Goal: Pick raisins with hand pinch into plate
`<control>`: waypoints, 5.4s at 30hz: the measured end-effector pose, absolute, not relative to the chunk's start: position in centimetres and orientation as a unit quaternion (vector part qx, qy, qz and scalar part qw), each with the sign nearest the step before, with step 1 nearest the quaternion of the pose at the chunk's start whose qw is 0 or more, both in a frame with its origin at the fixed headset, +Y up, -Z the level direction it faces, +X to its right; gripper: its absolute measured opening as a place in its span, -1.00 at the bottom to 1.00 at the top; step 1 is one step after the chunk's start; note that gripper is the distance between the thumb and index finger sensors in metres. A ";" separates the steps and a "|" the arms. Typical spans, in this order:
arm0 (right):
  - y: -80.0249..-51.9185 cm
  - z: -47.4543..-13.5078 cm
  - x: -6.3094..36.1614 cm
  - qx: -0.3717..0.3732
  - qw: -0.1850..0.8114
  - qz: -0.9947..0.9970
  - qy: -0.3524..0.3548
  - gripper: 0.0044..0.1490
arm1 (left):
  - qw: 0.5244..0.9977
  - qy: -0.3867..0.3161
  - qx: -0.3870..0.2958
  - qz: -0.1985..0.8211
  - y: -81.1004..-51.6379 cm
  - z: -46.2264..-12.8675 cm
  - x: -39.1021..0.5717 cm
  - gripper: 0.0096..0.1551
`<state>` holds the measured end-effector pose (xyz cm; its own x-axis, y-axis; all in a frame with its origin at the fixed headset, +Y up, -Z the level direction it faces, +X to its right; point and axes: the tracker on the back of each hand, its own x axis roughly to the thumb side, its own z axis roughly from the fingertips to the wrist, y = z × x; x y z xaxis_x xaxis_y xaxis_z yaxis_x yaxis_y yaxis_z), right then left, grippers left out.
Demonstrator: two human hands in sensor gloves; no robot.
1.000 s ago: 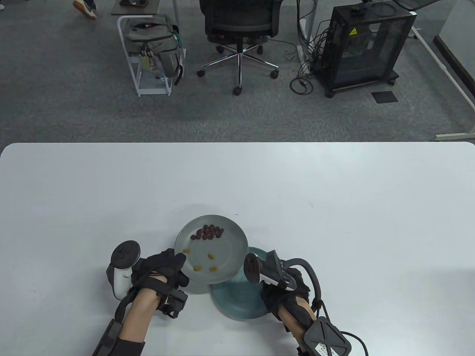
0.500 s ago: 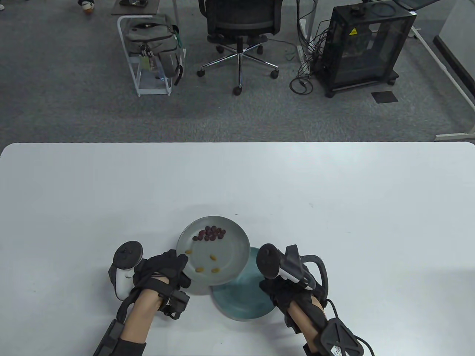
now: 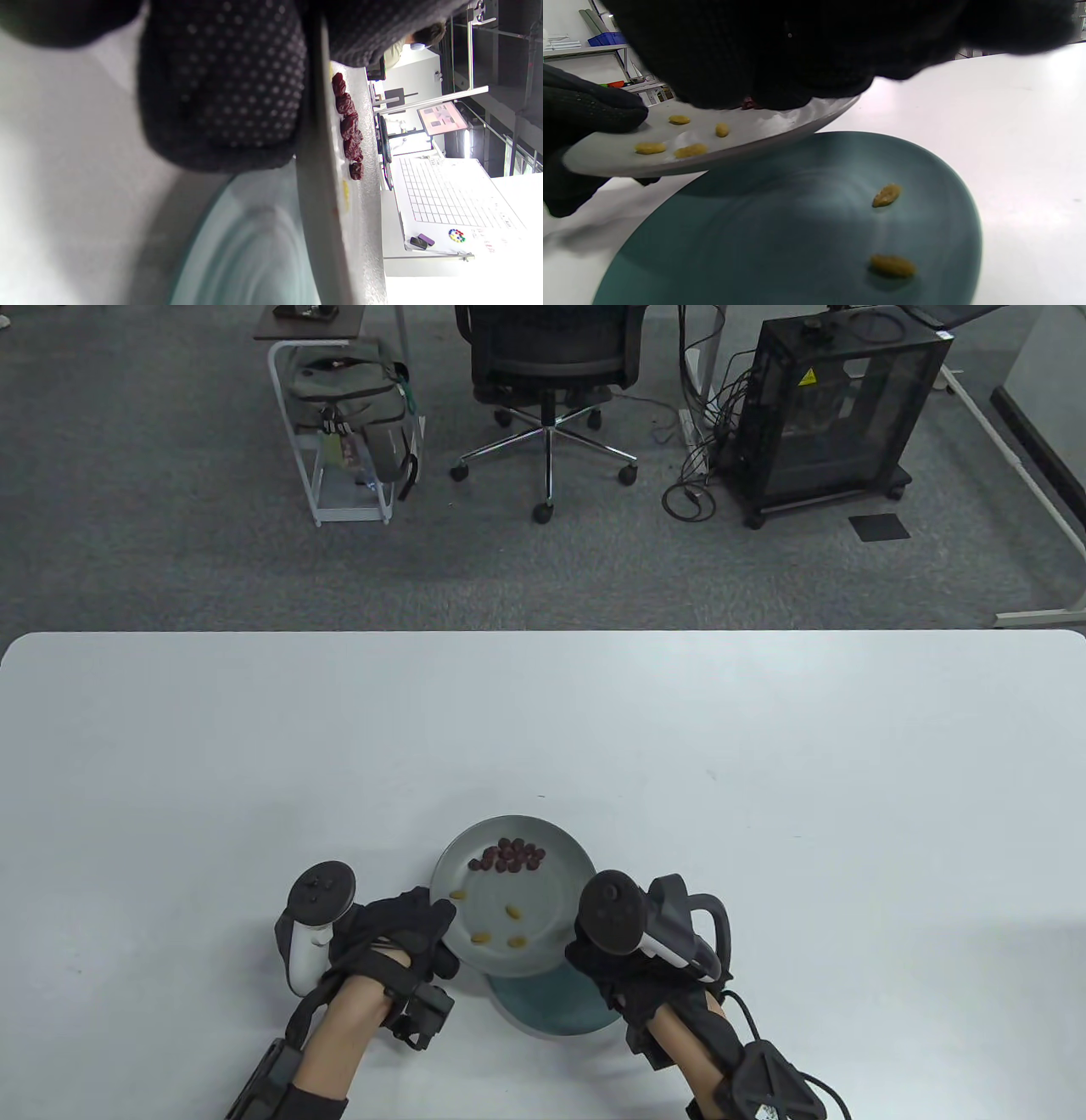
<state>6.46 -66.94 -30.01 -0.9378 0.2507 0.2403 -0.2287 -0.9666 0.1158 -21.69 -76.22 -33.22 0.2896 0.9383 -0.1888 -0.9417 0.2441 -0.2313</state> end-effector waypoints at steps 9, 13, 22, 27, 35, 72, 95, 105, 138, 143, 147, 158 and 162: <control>-67.6 -30.3 6.1 0.113 0.127 0.984 0.048 -0.41 | 0.794 -0.020 -0.169 0.584 -76.3 -32.5 -19.3 -0.39; -68.0 -30.4 5.9 0.105 0.120 0.985 0.059 -0.40 | 0.791 -0.033 -0.182 0.583 -76.4 -32.2 -18.1 -0.39; -68.4 -30.6 5.6 0.085 0.105 0.989 0.066 -0.37 | 0.789 -0.039 -0.195 0.582 -76.6 -31.8 -17.1 -0.39; -68.8 -30.7 5.5 0.080 0.093 0.989 0.077 -0.35 | 0.791 -0.046 -0.195 0.578 -76.6 -31.6 -16.7 -0.39; -69.0 -30.8 4.9 0.072 0.074 0.992 0.072 -0.33 | 0.787 -0.048 -0.197 0.582 -76.6 -31.6 -16.5 -0.39; -69.1 -31.2 3.3 0.042 0.035 0.997 0.060 -0.37 | 0.782 -0.043 -0.192 0.591 -76.4 -31.6 -16.5 -0.39; -66.9 -30.9 5.5 0.051 0.119 0.992 0.011 -0.35 | 0.780 -0.027 -0.188 0.596 -76.4 -32.1 -17.4 -0.40; -65.7 -31.0 8.2 0.016 0.158 0.987 -0.022 -0.35 | 0.768 0.014 -0.163 0.619 -76.7 -32.7 -19.9 -0.39; -71.6 -36.4 3.6 -0.007 0.052 0.993 0.105 -0.39 | 0.740 0.085 -0.071 0.663 -75.4 -33.6 -26.1 -0.39; -72.8 -36.5 2.9 -0.005 0.012 0.994 0.104 -0.38 | 0.745 0.093 -0.062 0.657 -75.4 -33.7 -26.6 -0.39; -72.9 -36.4 2.5 -0.002 -0.009 0.995 0.099 -0.38 | 0.746 0.097 -0.062 0.656 -75.4 -33.7 -26.7 -0.39; -72.3 -35.8 2.7 -0.003 -0.001 0.996 0.092 -0.35 | 0.753 0.091 -0.066 0.649 -75.6 -33.8 -26.5 -0.39; -70.7 -35.0 3.7 -0.006 0.037 0.997 0.067 -0.35 | 0.755 0.091 -0.064 0.646 -75.6 -33.8 -26.5 -0.39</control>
<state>3.72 -70.68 -34.99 -0.9972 0.0728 -0.0177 -0.0745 -0.9882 0.1337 -26.51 -75.65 -33.81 0.1492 0.9641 -0.2198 -0.9873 0.1575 0.0207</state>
